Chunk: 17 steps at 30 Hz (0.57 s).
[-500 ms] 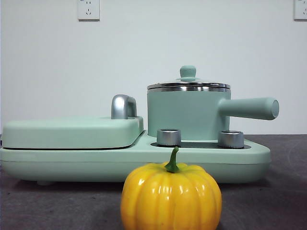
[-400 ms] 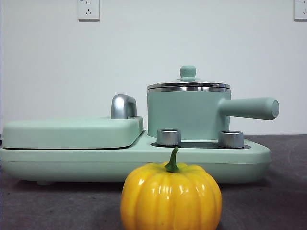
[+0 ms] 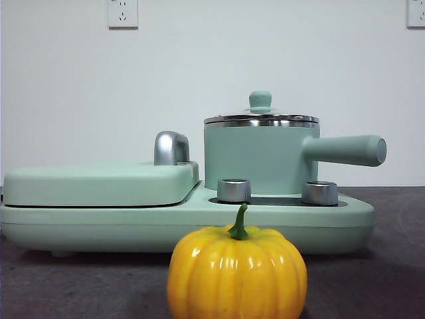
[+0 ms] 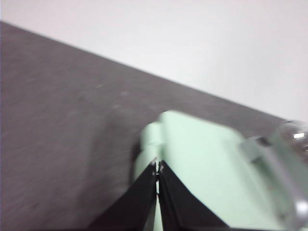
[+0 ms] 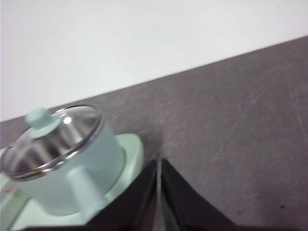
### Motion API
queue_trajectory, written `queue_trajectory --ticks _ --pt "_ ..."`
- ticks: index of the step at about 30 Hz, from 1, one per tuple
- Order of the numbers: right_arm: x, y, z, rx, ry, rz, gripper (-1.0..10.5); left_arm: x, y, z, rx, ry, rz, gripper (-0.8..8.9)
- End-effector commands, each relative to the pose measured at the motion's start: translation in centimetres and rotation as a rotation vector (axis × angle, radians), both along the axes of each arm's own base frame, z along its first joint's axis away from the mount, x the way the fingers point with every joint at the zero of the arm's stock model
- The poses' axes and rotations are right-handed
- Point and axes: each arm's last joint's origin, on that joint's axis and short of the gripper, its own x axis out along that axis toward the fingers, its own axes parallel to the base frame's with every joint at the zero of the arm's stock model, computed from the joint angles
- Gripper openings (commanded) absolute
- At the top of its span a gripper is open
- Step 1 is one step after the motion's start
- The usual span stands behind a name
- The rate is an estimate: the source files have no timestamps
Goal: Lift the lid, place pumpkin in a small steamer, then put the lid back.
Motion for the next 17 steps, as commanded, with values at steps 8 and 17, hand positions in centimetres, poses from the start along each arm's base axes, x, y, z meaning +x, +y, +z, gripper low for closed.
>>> queue_trajectory --ticks 8,17 --pt "-0.2 0.7 7.3 -0.043 0.059 0.261 0.1 2.1 -1.6 7.8 0.028 0.075 -0.309 0.07" --pt "1.0 1.3 11.0 -0.134 0.130 0.516 0.1 4.2 -3.6 12.1 0.000 0.139 -0.607 0.07"
